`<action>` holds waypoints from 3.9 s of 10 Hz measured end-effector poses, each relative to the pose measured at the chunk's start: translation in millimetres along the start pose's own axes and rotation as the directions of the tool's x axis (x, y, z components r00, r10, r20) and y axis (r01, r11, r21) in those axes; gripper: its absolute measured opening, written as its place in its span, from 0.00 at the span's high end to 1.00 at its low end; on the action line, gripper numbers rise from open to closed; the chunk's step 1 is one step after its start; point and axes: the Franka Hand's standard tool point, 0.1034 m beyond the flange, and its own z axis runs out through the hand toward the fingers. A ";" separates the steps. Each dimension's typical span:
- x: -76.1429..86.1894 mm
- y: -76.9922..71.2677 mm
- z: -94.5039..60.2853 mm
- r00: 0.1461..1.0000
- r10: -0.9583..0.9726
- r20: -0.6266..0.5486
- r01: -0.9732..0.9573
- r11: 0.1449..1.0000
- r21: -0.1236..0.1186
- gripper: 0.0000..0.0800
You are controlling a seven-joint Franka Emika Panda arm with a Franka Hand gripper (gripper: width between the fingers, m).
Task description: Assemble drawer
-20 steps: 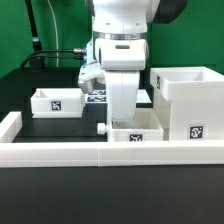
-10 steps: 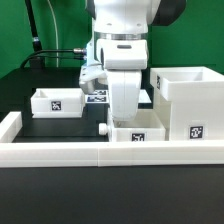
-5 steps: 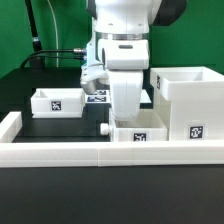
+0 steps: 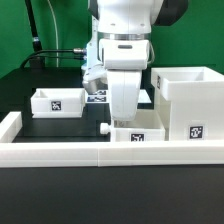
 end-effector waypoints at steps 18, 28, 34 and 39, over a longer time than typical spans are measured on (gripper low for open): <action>7.8 -1.5 1.8 1.000 -0.004 0.017 0.005 0.999 -0.042 0.95; 5.5 -2.5 2.1 0.999 -0.039 0.036 0.040 0.999 -0.028 0.95; 2.7 -2.9 1.8 0.996 -0.063 0.060 0.064 0.998 -0.008 0.94; 5.5 -5.6 3.2 0.993 -0.096 0.065 0.096 0.995 -0.002 0.94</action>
Offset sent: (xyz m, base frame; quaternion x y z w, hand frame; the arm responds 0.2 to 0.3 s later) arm -0.0087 0.0146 0.0007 -0.0012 0.0292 -0.0053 0.9996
